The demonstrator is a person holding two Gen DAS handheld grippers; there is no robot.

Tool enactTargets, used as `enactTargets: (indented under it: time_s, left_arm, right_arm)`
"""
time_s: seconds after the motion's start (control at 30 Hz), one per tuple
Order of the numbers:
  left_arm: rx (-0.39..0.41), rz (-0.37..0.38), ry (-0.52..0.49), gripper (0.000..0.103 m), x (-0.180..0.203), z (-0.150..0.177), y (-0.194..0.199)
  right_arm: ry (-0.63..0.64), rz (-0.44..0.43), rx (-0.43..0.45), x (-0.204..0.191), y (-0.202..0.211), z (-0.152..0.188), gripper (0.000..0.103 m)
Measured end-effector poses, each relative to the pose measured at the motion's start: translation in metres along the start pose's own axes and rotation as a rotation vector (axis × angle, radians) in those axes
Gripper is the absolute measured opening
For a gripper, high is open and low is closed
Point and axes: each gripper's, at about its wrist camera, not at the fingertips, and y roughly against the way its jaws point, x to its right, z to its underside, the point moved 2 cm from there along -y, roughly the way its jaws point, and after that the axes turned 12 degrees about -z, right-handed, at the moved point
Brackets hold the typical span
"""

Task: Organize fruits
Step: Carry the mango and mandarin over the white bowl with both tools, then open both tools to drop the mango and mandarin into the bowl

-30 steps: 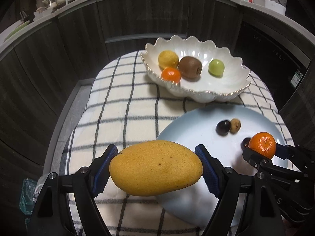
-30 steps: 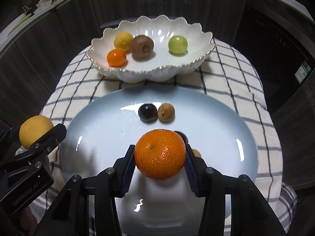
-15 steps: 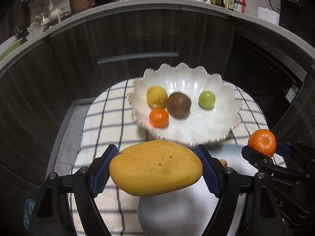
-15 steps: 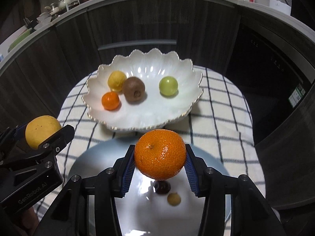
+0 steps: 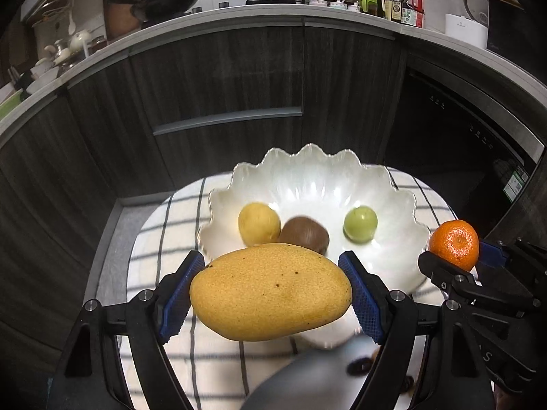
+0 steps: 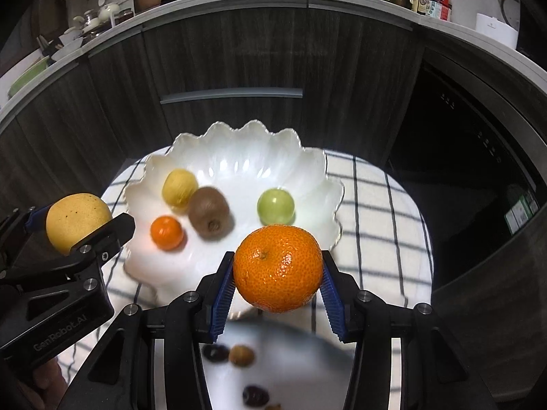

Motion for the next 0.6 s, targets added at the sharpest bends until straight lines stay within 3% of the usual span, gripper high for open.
enactTargets:
  time_s: [0.6]
  left_arm:
    - [-0.055, 0.058, -0.065, 0.081, 0.022, -0.063, -0.099]
  right_arm:
    - [0.008, -0.011, -0.059, 0.033, -0.082, -0.069, 0.048]
